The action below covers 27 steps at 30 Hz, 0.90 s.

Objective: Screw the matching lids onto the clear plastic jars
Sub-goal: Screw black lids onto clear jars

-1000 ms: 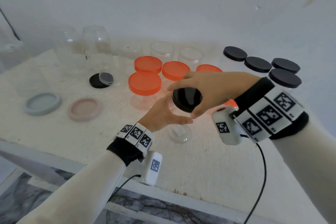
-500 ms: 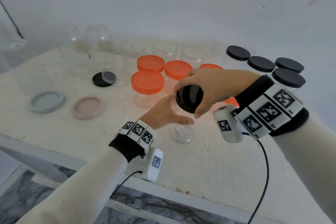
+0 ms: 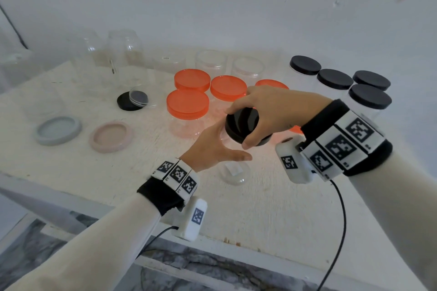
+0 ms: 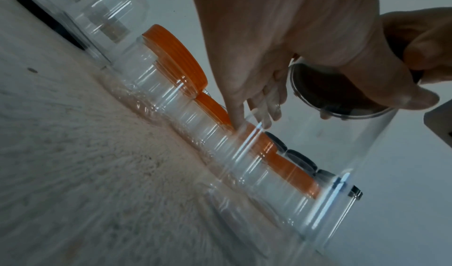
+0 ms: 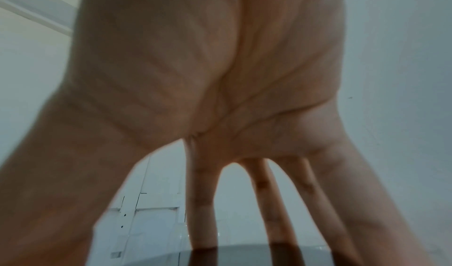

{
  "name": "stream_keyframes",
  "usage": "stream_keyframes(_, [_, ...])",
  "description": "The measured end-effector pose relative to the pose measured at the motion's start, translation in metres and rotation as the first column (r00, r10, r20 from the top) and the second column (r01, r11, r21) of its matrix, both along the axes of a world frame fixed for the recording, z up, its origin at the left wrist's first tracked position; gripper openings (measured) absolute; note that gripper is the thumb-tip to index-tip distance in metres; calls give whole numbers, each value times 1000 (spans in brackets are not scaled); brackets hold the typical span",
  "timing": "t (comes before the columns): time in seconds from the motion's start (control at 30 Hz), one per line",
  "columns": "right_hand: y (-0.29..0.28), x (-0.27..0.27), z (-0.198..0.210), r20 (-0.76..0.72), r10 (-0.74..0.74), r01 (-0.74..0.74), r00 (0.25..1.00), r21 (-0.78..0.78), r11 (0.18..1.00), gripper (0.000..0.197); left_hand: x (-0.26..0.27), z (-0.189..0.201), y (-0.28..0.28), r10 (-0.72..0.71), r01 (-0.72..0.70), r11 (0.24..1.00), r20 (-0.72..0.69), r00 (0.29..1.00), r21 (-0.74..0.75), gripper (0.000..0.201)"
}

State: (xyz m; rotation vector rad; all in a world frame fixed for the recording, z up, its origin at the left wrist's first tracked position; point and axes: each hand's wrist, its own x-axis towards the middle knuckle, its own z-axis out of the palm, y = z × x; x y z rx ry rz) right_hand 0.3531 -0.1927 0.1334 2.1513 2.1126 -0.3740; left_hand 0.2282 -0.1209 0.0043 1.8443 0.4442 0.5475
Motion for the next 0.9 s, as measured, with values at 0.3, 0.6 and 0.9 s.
stream_keyframes(0.3, [-48, 37, -3, 18, -160, 160, 987, -35, 986, 81, 17, 4, -5, -175, 184, 978, -99, 980, 94, 79])
stream_keyframes(0.6, [-127, 107, -13, 83, -431, 431, 899, 14, 902, 84, 91, 8, -28, -40, 30, 886, 10, 999, 463, 49])
stream_keyframes(0.9, [-172, 160, -37, 100, -486, 461, 868, 199, 865, 88, 172, 3, -35, 81, 11, 641, -81, 993, 768, 54])
